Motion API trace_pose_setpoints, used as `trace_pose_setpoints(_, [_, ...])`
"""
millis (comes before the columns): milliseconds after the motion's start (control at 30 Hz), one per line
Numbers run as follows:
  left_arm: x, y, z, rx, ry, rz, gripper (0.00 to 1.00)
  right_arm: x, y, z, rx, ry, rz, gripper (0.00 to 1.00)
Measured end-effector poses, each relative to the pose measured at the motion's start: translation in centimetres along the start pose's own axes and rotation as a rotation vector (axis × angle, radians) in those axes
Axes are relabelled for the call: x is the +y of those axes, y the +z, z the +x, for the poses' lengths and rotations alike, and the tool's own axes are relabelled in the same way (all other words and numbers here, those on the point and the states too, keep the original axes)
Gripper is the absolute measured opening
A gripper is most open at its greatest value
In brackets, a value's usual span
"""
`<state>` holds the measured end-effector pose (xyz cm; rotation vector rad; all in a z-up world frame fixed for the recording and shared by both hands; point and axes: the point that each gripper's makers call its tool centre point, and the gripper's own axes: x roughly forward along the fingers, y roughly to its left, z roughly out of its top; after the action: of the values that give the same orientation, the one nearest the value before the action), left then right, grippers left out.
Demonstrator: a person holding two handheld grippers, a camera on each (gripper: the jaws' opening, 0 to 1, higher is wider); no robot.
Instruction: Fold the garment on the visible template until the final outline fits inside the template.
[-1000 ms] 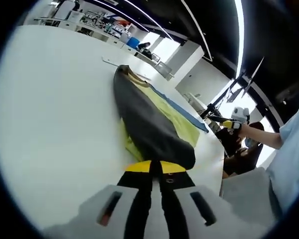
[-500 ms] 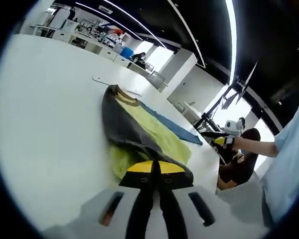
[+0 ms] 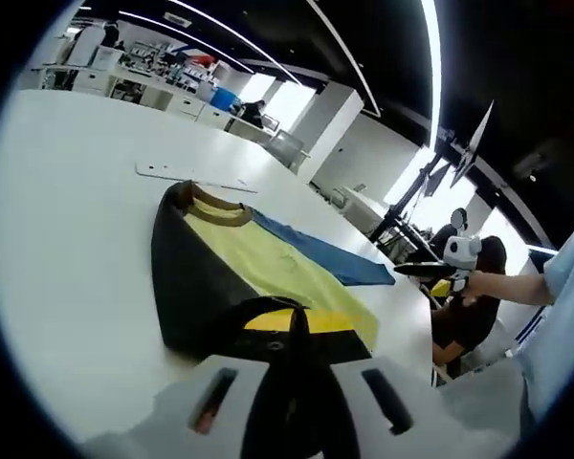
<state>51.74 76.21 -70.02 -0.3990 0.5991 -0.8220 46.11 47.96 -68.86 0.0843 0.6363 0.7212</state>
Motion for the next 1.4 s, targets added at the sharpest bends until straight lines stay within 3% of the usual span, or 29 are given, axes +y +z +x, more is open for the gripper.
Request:
trace_pose_setpoints(200, [0.3, -1.1, 1.0, 0.034, 0.005, 0.006, 0.00, -0.4, -0.6, -1.0, -0.002, -0.019, 0.015, 0.90])
trace_pose_setpoints(467, [0.5, -1.1, 0.7, 0.045, 0.008, 0.036, 0.01, -0.4, -1.1, -1.2, -0.012, -0.032, 0.039, 0.89])
trace_pose_setpoints(633, [0.3, -0.9, 0.1, 0.047, 0.019, 0.087, 0.22, 0.2, -1.2, -0.5, -0.005, -0.014, 0.040, 0.89])
trace_pose_setpoints(967, [-0.5, -0.9, -0.5, 0.054, -0.001, 0.116, 0.38, 0.7, -0.3, -0.2, -0.018, 0.002, 0.032, 0.89])
trace_pose_setpoints(1400, [-0.9, -0.7, -5.2, 0.033, 0.020, 0.156, 0.36, 1.1, -0.7, 0.0, -0.014, 0.011, 0.035, 0.89])
